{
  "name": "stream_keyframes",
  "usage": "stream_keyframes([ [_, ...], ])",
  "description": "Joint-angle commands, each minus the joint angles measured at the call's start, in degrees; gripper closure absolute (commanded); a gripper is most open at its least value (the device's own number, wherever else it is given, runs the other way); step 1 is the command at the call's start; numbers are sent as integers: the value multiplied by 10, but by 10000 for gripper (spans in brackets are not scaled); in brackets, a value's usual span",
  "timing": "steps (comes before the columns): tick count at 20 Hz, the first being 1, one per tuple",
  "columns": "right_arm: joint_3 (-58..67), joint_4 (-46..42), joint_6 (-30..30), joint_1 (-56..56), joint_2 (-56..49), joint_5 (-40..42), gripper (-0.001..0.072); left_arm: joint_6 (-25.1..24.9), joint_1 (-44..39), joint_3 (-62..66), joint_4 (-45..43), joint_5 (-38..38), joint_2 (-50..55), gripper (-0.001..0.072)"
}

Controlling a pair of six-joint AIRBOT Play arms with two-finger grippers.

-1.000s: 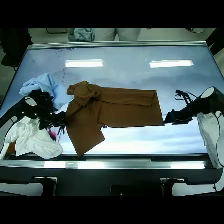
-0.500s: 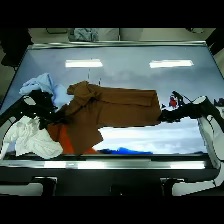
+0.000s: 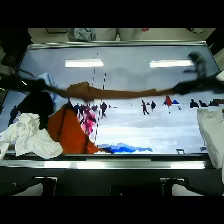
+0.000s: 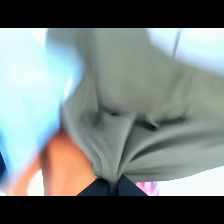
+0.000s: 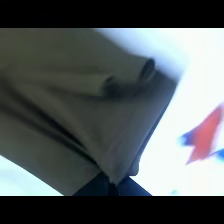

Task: Fold the shirts.

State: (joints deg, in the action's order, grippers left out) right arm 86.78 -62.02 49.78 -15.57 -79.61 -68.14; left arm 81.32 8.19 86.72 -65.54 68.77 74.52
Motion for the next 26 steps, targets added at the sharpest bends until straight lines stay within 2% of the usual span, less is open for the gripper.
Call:
stream_keyframes([
  [1, 157, -86, -16, 1, 170, 83, 664, 47, 14, 206, -18, -63, -117, 683],
  [3, 189, -120, -16, 1, 278, 155, 664, 60, 14, 281, -19, -118, -181, 683],
  [6, 189, -140, -10, 1, 398, 210, 664, 63, 13, 300, -21, -163, -278, 683],
  [10, 190, -159, 11, 1, 454, 160, 665, 79, 14, 300, -21, -159, -339, 684],
  [15, 190, -200, 40, 1, 447, 121, 665, 79, 14, 300, -41, -145, -329, 684],
  [18, 190, -207, 75, 1, 401, 62, 665, 78, 14, 300, -50, -73, -280, 684],
  [20, 190, -205, 74, 1, 331, -33, 665, 71, 14, 288, -50, -5, -224, 683],
  [22, 188, -205, 51, 1, 220, -154, 665, 52, 11, 240, -50, 48, -155, 683],
  [23, 179, -203, 47, 1, 164, -186, 665, 41, 7, 208, -50, 60, -121, 682],
  [26, 134, -178, 48, 2, -10, -187, 665, 12, -19, 93, -50, 55, -9, 683],
])
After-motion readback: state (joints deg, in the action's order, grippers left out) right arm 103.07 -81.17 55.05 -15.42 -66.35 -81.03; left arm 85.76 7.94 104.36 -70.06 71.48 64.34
